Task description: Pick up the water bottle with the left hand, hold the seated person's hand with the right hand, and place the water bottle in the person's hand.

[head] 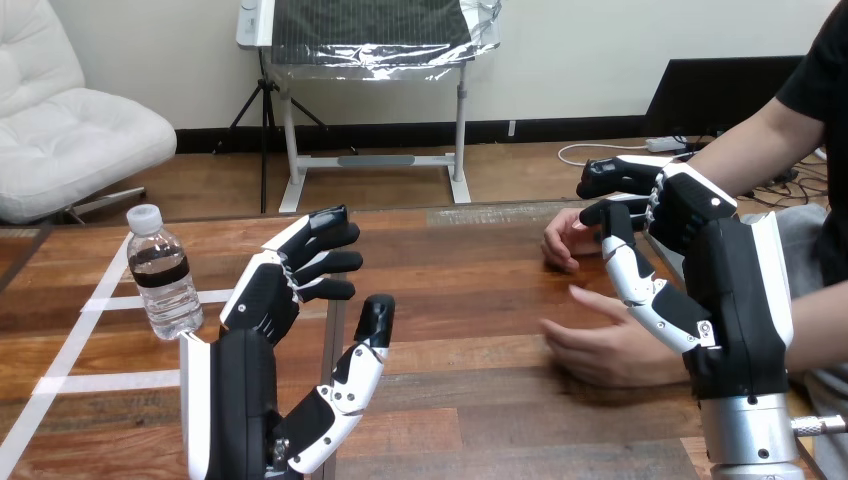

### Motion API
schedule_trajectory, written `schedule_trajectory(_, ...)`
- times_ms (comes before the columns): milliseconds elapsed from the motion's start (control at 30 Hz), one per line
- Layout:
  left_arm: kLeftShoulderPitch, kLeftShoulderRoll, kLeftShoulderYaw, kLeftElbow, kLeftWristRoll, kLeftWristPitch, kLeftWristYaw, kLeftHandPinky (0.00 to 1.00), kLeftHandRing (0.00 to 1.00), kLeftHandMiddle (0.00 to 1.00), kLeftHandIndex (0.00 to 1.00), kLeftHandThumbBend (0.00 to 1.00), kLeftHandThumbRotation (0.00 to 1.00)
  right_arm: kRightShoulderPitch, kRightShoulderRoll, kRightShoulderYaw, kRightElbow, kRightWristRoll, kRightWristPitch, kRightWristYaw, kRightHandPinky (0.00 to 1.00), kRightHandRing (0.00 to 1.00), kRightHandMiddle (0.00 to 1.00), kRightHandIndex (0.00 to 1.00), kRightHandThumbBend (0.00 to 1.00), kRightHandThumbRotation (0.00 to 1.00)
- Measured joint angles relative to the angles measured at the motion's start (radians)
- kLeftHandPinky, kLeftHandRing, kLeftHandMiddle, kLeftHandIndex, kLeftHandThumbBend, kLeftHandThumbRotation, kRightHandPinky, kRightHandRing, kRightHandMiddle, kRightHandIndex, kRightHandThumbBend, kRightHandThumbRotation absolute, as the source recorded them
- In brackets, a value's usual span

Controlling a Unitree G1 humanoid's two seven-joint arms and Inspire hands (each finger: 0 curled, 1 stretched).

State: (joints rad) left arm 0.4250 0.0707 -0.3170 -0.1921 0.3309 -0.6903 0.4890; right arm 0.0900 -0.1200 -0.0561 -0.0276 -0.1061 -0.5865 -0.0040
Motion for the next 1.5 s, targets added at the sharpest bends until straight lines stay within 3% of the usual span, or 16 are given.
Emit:
schedule_trajectory(1100, 0.000, -0.001, -0.007, 0.000, 0.003, 0.000, 0.020, 0.58, 0.68, 0.74, 0.75, 0.38, 0.20, 0.000, -0.007, -0.002, 0.011, 0.021, -0.004, 0.009, 0.47, 0.56, 0.64, 0.62, 0.26, 0.00)
schedule_trajectory(1267, 0.002, -0.001, 0.011, -0.001, 0.045, 0.000, 0.058, 0.59, 0.69, 0.75, 0.76, 0.39, 0.20, 0.000, -0.007, -0.002, 0.011, 0.020, -0.004, 0.009, 0.47, 0.56, 0.64, 0.62, 0.26, 0.00)
schedule_trajectory(1500, 0.006, -0.003, 0.053, -0.009, 0.126, 0.017, 0.145, 0.63, 0.73, 0.78, 0.78, 0.41, 0.08, 0.000, -0.007, -0.002, 0.011, 0.021, -0.003, 0.009, 0.46, 0.56, 0.63, 0.62, 0.27, 0.00)
